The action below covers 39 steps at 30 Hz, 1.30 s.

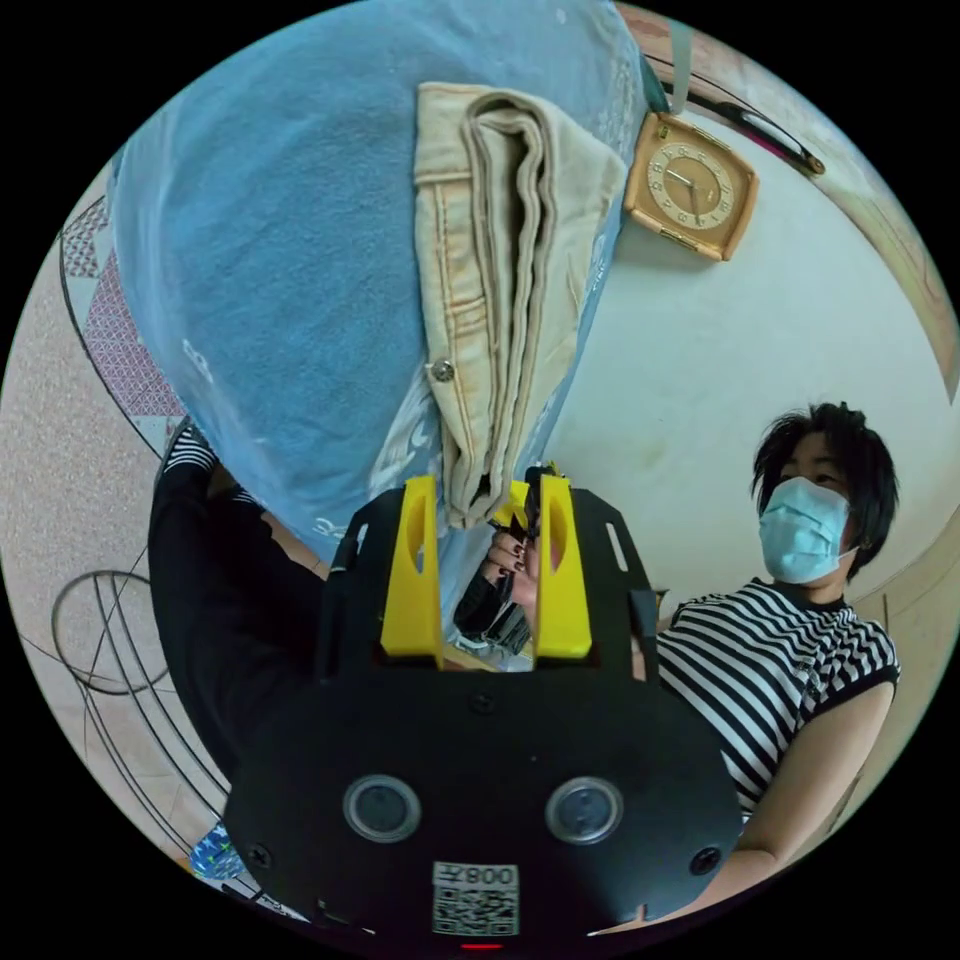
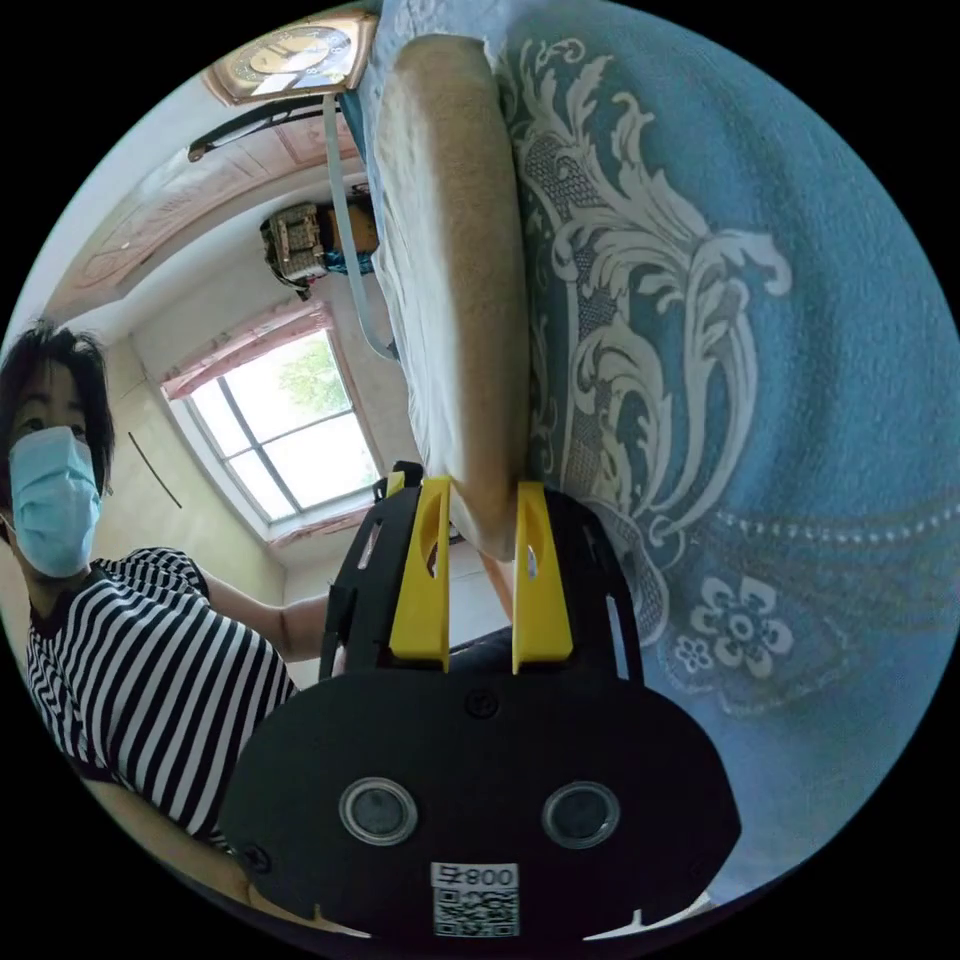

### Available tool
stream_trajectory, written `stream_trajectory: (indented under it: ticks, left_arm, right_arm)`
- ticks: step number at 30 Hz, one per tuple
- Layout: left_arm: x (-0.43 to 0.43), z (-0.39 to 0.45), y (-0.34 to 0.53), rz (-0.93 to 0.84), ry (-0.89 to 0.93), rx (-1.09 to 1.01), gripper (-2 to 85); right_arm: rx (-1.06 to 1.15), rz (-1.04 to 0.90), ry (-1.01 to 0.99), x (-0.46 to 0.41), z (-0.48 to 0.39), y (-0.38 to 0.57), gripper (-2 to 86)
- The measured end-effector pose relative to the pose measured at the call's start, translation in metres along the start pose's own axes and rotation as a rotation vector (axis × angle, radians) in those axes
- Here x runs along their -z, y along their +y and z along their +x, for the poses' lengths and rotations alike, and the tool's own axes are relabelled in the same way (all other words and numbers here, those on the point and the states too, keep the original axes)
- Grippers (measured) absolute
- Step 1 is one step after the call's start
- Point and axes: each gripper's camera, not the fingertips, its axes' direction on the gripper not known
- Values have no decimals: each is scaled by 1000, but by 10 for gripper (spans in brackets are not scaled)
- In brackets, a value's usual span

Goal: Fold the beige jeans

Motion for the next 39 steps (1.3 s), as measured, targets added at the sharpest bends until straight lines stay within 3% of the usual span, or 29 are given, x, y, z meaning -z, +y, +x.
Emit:
stream_trajectory:
  ticks: [7,13,17,20,23,28,36,39]
  left_arm:
    - [-40,29,10,30,97,5,171]
    - [-64,68,22,245,239,5,196]
    - [-87,96,27,379,312,21,195]
    - [-105,124,26,412,260,26,172]
    - [-130,151,33,425,200,85,93]
    - [-182,241,55,368,77,57,76]
    - [-316,449,84,46,-174,-121,74]
    - [-382,510,98,-54,-179,-142,74]
  right_arm:
    - [22,-1,-161,32,34,26,31]
    - [90,43,-273,62,33,46,19]
    - [95,34,-230,80,49,64,15]
    - [77,38,-241,93,73,84,14]
    - [53,47,-230,105,96,108,13]
    - [48,106,-264,140,118,159,11]
    - [86,244,-273,210,125,285,7]
    - [85,342,-285,235,138,350,8]
